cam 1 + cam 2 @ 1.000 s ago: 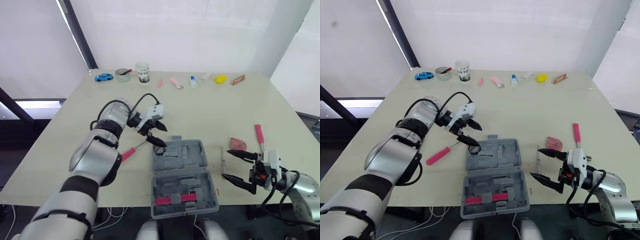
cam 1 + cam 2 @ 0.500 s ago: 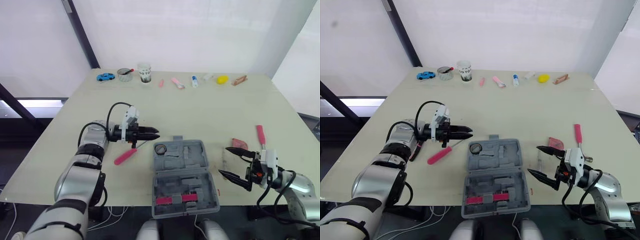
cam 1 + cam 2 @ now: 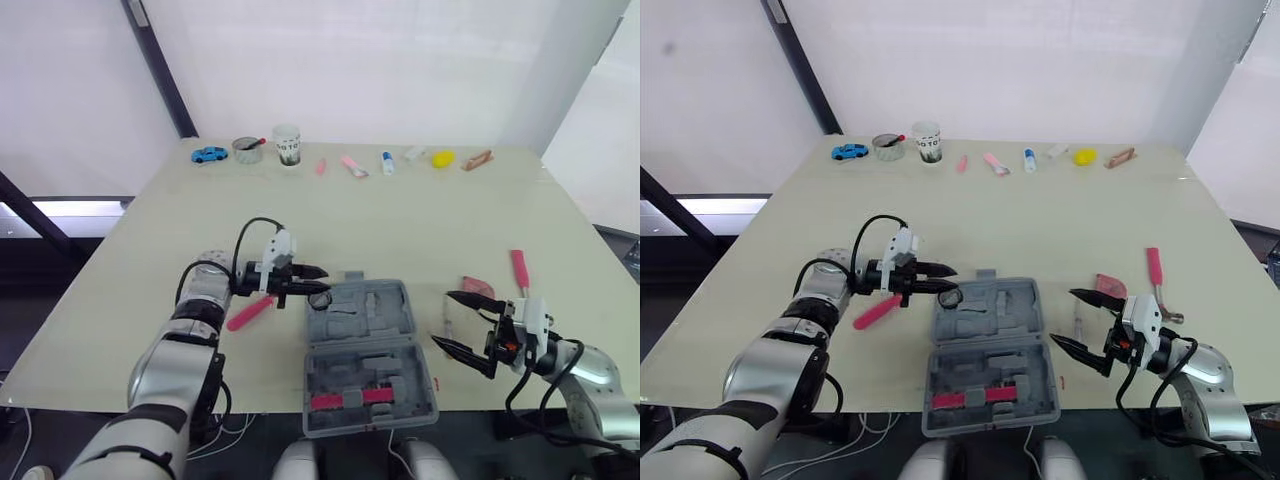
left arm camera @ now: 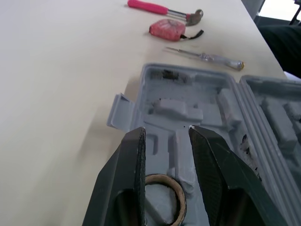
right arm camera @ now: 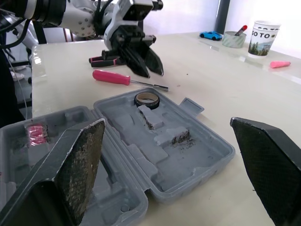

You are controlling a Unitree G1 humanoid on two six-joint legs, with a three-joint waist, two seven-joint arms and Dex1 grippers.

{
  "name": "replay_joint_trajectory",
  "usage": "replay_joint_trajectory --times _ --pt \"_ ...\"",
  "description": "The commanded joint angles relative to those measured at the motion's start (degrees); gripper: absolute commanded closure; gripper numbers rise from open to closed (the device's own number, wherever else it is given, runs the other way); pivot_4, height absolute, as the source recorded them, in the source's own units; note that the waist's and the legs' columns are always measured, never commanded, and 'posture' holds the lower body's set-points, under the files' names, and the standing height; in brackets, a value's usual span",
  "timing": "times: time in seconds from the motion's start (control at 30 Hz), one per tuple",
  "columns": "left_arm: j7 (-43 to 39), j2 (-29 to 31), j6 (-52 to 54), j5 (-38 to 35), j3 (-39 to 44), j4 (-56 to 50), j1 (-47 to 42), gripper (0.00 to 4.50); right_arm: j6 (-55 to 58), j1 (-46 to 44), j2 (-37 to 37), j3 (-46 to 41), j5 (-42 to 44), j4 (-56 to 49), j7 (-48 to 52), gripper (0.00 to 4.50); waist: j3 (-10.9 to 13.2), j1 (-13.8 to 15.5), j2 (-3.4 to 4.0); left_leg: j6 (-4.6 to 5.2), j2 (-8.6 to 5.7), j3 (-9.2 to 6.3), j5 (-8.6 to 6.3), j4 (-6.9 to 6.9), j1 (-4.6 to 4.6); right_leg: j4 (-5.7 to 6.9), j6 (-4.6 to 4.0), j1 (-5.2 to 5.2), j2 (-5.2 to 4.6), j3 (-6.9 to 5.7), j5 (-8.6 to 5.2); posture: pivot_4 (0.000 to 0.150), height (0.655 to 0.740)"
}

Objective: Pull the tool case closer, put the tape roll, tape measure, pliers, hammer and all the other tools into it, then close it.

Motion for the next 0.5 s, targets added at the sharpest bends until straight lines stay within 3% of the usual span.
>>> replay_joint_trajectory --times 0.03,0.5 --pt "1.77 -0.36 -1.55 2.66 -0.30 1.43 0.10 2.92 -1.37 0.08 -0.09 -0.10 0.05 -1.21 -0.01 0.00 0.00 -0.01 0.00 0.00 0.00 0.00 0.00 0.00 0.00 0.00 0.00 0.00 0.00 0.00 0.00 0.150 0.7400" --pt "6.56 -2.61 0.37 8.54 -0.64 5.01 1.45 2.92 -2.52 0.61 -0.60 -0.41 0.02 -0.62 0.02 0.00 -0.04 0.08 0.04 0.00 0.00 -0.01 0.00 0.00 0.08 -0.01 0.00 0.10 0.00 -0.01 0.00 0.150 0.7400"
